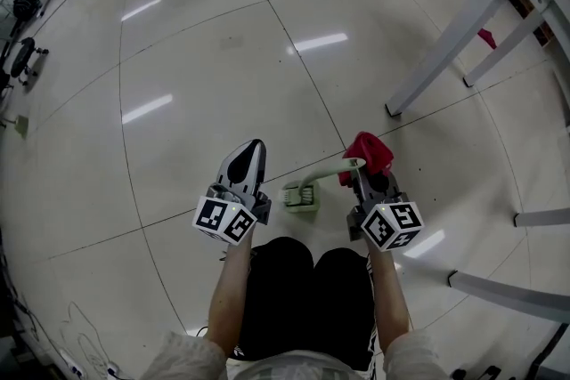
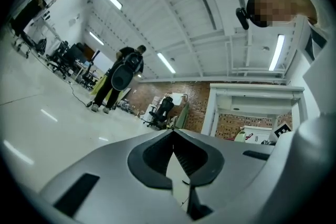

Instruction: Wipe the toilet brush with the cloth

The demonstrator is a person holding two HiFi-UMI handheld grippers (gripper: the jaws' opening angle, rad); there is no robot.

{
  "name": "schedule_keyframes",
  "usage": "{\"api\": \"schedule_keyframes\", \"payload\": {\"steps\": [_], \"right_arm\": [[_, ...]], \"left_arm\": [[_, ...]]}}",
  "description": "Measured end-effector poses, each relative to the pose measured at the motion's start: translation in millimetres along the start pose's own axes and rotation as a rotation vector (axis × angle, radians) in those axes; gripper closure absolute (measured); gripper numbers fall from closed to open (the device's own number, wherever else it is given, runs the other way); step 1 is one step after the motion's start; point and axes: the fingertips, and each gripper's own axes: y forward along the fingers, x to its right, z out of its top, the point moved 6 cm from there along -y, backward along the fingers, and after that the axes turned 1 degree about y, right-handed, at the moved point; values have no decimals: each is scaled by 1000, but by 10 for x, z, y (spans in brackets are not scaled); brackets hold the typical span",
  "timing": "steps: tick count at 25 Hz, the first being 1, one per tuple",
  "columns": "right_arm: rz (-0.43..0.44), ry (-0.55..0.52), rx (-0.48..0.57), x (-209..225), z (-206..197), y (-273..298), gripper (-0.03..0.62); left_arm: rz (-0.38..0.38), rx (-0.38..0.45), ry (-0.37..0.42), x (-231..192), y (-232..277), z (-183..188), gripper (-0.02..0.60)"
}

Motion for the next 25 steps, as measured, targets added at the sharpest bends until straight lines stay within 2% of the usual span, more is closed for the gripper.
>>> {"api": "schedule_keyframes", "payload": {"steps": [7,10,13,17,21,25], "right_arm": [[-28,15,23,85,33,16,562],[-43,2,44,17,379,-13,563],[-73,-45,55,-185,1044,-101,563],[-117,-59,41,-669,2093,-352,563],[-118,-50,6,-1371,3282,-735,563],[-101,-27,26,-2106,4548,-1137,563]], "left_arm": [[23,-4,18,-40,28,-10,578],[20,1,23,32,128,302,578],[16,2,45,249,266,966,578],[34,-19,39,684,308,2089,578],[62,-34,18,1247,325,3394,578],[55,-14,55,1923,431,4797,578]]}}
